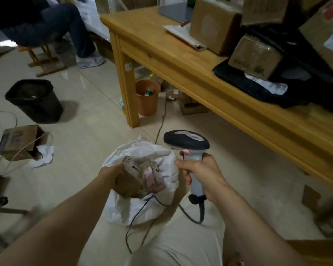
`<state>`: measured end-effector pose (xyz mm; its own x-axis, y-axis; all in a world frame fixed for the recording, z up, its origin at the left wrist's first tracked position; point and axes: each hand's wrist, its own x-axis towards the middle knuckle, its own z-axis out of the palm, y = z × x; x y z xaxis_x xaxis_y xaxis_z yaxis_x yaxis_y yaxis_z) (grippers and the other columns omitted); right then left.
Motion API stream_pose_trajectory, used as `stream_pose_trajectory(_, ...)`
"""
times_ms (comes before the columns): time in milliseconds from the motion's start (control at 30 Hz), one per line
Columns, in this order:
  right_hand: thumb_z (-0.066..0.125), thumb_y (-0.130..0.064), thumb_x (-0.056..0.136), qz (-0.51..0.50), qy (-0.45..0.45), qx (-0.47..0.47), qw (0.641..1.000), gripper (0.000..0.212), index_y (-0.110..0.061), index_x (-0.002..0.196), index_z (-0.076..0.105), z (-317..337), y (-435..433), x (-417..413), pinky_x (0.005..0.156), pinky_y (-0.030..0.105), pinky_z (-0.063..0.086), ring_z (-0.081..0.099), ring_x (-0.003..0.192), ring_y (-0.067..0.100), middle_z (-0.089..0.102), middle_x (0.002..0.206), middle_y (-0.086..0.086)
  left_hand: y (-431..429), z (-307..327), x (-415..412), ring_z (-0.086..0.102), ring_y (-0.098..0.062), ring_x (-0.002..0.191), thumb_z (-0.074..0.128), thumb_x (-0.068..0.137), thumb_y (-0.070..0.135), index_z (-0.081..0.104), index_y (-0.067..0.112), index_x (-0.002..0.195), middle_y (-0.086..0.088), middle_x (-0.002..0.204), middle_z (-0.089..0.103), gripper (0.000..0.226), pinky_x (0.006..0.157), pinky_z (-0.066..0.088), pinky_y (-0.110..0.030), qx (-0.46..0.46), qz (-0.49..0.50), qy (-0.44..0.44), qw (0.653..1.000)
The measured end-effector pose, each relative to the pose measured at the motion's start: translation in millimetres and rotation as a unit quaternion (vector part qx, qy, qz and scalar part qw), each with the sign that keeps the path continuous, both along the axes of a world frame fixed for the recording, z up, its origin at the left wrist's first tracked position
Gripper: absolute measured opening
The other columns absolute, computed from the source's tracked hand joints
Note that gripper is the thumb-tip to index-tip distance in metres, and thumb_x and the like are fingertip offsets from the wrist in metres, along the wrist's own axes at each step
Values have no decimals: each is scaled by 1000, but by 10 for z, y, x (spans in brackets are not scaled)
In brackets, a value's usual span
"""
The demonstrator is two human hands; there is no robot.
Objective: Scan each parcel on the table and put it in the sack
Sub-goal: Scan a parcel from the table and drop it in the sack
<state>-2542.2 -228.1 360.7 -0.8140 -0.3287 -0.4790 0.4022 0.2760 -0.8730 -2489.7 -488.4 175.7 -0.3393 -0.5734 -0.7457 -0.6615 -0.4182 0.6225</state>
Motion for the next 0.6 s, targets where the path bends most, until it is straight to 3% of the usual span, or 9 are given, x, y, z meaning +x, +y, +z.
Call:
stream_pose_trajectory(133,70,-1,79,-9,-24,-1,1000,16,-4,68,59,-117,-69,-88,44,27,39,43,45,19,49,57,13,82,-320,-174,59,-27,91,74,82,17,58,-2,97,-16,99,60,28,71,48,-32,-41,14,-14,999)
stream_pose_trajectory(200,70,-1,79,-16,-29,1,999,16,-5,69,59,-146,-93,-114,45,27,39,43,44,18,50,55,11,79,-414,-270,64,-29,91,76,80,25,60,1,108,-14,108,65,40,63,52,-31,-7,-29,-13,999)
stream_pose_trajectory(267,71,-1,79,-25,-28,3,999,16,-4,69,58,-157,-99,-132,45,27,39,43,44,18,50,54,10,-2,-707,-327,59,-35,113,68,81,50,51,6,133,-15,131,57,70,83,55,-44,-14,-56,-21,998)
stream_pose_trajectory(333,71,-2,79,-34,-26,3,999,18,-5,68,58,-151,-92,-137,45,26,39,43,44,18,49,53,9,52,-792,-384,42,-37,133,51,77,76,34,13,147,-16,147,41,95,109,36,-52,-65,-88,-32,993)
stream_pose_trajectory(400,72,-1,78,-49,-22,-5,999,16,-5,69,58,-130,-70,-125,44,26,39,43,43,18,50,52,8,309,-356,-417,27,-38,141,53,81,67,18,16,153,-18,155,26,95,115,24,-51,-135,-115,-30,984)
stream_pose_trajectory(467,71,-1,79,-74,-17,-23,997,13,-5,75,60,-92,-34,-97,45,26,39,43,43,17,50,53,8,562,63,-476,23,-37,143,55,87,51,14,18,154,-16,158,19,85,115,25,-50,-210,-160,12,964)
stream_pose_trajectory(600,70,0,79,-133,10,-39,990,13,-5,86,60,59,123,3,45,25,41,44,42,15,51,55,8,1043,719,-622,17,-28,147,54,94,35,20,17,153,-10,160,17,71,119,19,-43,-365,-280,145,876)
